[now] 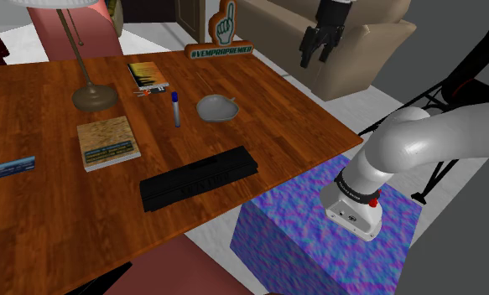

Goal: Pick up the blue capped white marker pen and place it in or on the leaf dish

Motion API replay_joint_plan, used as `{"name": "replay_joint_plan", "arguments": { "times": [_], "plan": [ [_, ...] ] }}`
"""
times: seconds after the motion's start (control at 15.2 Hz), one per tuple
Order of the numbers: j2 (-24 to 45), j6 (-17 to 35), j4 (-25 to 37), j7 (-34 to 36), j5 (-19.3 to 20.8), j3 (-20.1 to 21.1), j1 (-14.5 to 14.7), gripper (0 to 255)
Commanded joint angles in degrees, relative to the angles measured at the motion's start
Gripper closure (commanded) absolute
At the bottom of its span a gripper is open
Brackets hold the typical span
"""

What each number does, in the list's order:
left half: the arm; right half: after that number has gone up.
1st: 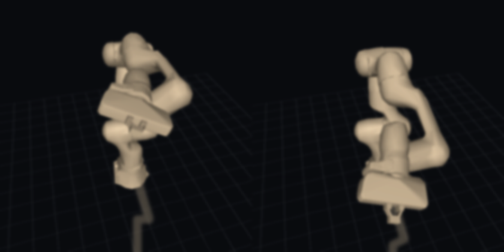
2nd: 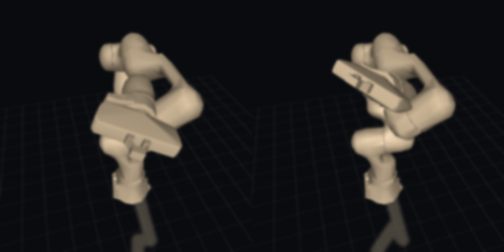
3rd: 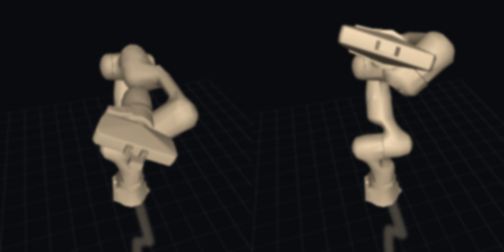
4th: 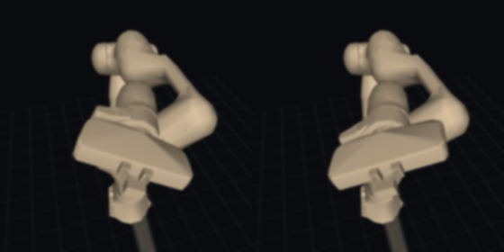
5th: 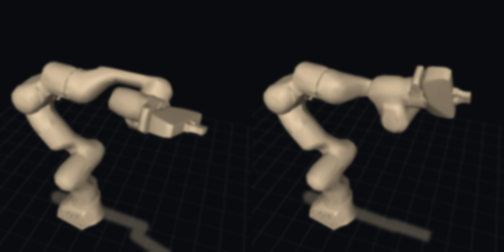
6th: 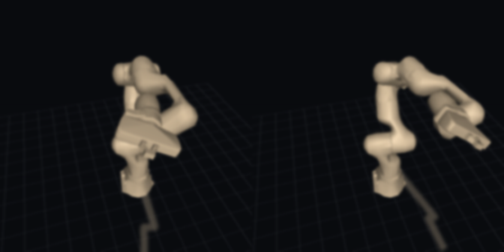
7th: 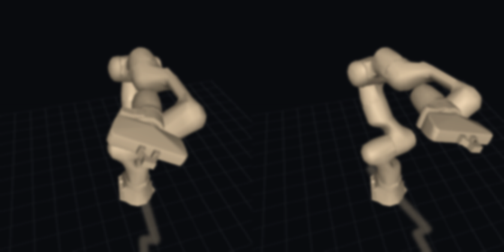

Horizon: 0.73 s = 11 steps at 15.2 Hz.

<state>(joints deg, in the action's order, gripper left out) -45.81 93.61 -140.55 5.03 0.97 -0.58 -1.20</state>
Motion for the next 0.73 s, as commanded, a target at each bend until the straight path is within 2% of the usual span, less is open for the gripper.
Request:
{"name": "replay_joint_plan", "arguments": {
  "times": [0.0, 0.66],
  "plan": [
    [0.0, 0.0, 0.0, 0.0, 0.0, 0.0, 0.0, 0],
    [15.4, 11.4, 4.6, 14.1, -5.7, 10.2, 2.4, 0]
  ]
}}
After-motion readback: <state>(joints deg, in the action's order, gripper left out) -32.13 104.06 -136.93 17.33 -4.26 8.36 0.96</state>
